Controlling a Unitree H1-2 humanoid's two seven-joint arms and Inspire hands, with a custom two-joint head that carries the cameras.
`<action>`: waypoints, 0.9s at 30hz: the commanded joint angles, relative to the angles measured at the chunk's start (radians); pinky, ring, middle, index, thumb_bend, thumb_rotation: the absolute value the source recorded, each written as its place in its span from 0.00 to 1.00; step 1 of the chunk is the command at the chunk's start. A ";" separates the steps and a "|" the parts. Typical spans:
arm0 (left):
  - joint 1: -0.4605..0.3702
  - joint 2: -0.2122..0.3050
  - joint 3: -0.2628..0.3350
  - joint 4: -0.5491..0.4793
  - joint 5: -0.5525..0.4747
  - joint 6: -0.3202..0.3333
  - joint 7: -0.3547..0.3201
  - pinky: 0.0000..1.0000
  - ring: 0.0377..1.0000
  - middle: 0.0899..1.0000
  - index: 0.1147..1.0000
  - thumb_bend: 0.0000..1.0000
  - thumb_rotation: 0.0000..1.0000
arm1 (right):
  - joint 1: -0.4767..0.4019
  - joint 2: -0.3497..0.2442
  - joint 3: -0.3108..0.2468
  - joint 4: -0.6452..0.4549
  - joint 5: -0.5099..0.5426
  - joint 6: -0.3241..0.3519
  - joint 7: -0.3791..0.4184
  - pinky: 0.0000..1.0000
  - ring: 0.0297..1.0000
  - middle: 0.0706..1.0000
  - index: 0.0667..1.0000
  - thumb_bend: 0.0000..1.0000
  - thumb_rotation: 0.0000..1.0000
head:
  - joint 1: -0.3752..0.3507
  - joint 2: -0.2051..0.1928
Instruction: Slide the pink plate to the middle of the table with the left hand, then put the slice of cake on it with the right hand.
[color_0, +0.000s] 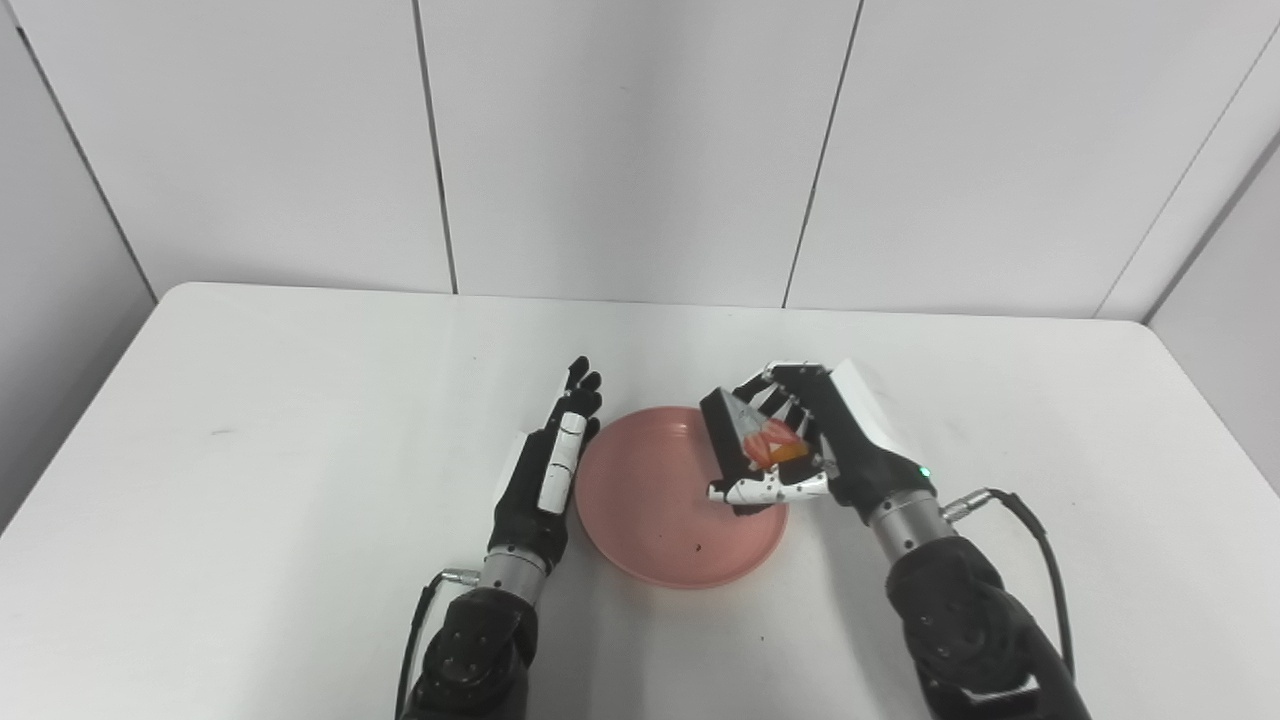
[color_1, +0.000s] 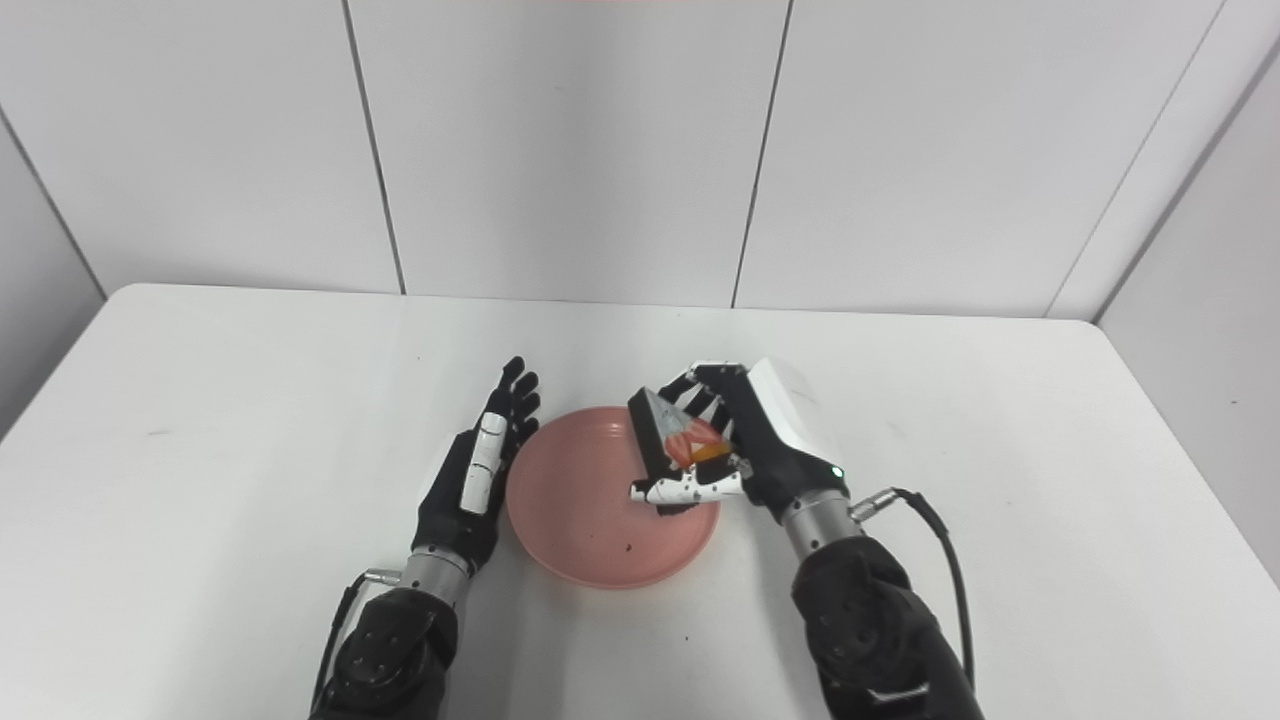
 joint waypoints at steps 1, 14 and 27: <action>0.030 -0.003 0.001 0.024 0.009 -0.024 0.013 1.00 1.00 1.00 1.00 0.75 1.00 | -0.051 0.011 0.016 0.009 -0.016 -0.066 -0.038 0.14 0.19 0.36 0.46 0.52 0.00 | -0.004 0.001; 0.030 -0.005 0.008 0.026 0.026 -0.047 0.061 1.00 1.00 1.00 1.00 0.72 1.00 | -0.086 0.010 0.112 0.217 -0.127 -0.162 -0.135 0.22 0.28 0.36 0.47 0.52 0.00 | -0.023 0.009; 0.035 0.008 0.001 0.014 0.021 -0.041 0.040 1.00 1.00 1.00 1.00 0.73 1.00 | -0.045 -0.053 0.143 0.157 -0.088 -0.211 -0.057 0.91 0.94 0.95 0.93 0.65 0.77 | -0.029 0.017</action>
